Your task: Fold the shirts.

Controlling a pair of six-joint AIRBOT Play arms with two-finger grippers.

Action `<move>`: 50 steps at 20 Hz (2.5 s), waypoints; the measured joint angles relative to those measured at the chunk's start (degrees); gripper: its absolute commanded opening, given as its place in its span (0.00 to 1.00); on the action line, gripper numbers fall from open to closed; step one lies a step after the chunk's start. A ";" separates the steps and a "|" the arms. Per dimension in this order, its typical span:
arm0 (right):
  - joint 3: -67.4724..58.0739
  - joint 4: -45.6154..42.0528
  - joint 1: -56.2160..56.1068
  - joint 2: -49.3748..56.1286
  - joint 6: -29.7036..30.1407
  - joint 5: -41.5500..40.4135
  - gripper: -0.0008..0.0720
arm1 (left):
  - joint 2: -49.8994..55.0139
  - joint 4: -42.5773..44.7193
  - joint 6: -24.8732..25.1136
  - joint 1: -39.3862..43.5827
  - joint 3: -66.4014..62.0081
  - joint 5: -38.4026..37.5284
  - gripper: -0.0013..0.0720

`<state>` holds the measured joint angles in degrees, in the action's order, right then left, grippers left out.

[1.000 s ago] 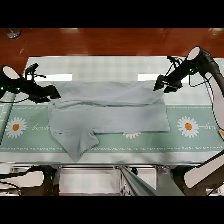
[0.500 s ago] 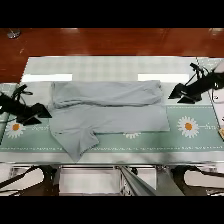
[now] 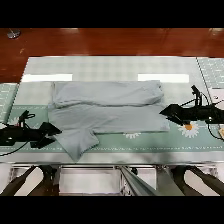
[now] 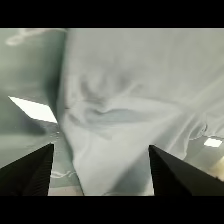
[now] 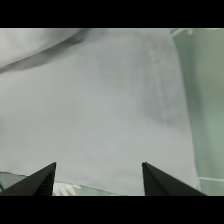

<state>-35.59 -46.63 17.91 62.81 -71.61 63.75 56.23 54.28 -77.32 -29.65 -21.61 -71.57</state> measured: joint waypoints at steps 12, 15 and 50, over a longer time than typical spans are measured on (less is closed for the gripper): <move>1.03 -15.41 9.33 -0.07 -7.56 8.83 0.86 | -0.57 -11.13 7.78 12.50 3.54 5.75 0.05; 1.90 -15.67 4.90 2.89 -7.93 8.37 0.86 | -0.57 -12.33 8.66 12.74 2.99 5.64 0.05; -48.54 4.09 -4.39 40.26 -9.31 4.37 0.86 | 42.82 -13.00 0.00 14.40 -56.98 7.02 0.97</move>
<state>-84.14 -42.54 13.52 103.07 -80.93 68.12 99.04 41.28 -77.32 -15.25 -78.59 -64.55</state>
